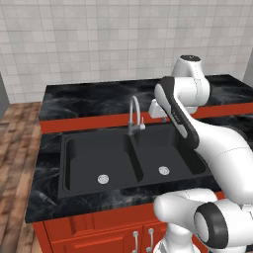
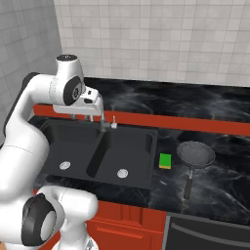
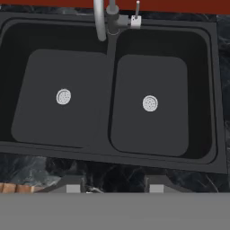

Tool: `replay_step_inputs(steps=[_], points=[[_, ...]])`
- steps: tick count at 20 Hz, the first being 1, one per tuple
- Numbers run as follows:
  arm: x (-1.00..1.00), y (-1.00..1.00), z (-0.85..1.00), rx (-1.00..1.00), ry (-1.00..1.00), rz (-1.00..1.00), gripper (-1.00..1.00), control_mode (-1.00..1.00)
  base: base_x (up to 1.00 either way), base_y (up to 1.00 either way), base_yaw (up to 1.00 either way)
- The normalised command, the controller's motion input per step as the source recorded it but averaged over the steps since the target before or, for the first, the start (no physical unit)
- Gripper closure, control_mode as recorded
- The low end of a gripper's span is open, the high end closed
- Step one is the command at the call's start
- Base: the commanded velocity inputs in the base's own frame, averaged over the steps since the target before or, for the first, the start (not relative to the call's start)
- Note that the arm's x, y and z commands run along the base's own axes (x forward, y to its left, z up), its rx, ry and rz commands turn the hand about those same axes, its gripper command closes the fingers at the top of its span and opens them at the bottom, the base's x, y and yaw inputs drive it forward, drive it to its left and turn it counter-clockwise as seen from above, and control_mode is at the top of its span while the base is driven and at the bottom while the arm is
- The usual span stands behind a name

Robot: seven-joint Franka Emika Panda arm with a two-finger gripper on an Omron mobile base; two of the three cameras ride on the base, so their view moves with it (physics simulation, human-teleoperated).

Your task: Pick the pan and sponge and place them into the sink. Then turn on the water.

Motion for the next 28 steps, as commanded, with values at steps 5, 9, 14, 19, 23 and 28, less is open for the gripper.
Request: replay_step_inputs(steps=[5, 9, 14, 19, 23, 28], points=[[0.00, -0.11, 0.00, 0.00, 0.00, 0.00, -1.00, -1.00, 0.00, 0.00, 0.00], [0.00, -0.26, 0.00, 0.00, 0.00, 0.00, -1.00, -1.00, 0.00, 0.00, 0.00], [0.00, -0.30, -0.03, 0.00, 0.00, 0.00, -1.00, -1.00, 0.00, 0.00, 0.00], [0.00, -0.36, -0.06, -0.01, 0.00, 0.00, -1.00, -1.00, 0.00, 0.00, 0.00], [0.00, -0.38, -0.12, -0.04, 0.00, 0.00, -1.00, -1.00, 0.00, 0.00, 0.00], [0.00, -0.36, -0.17, -0.03, 0.00, 0.00, -1.00, -1.00, 0.00, 0.00, 0.00]])
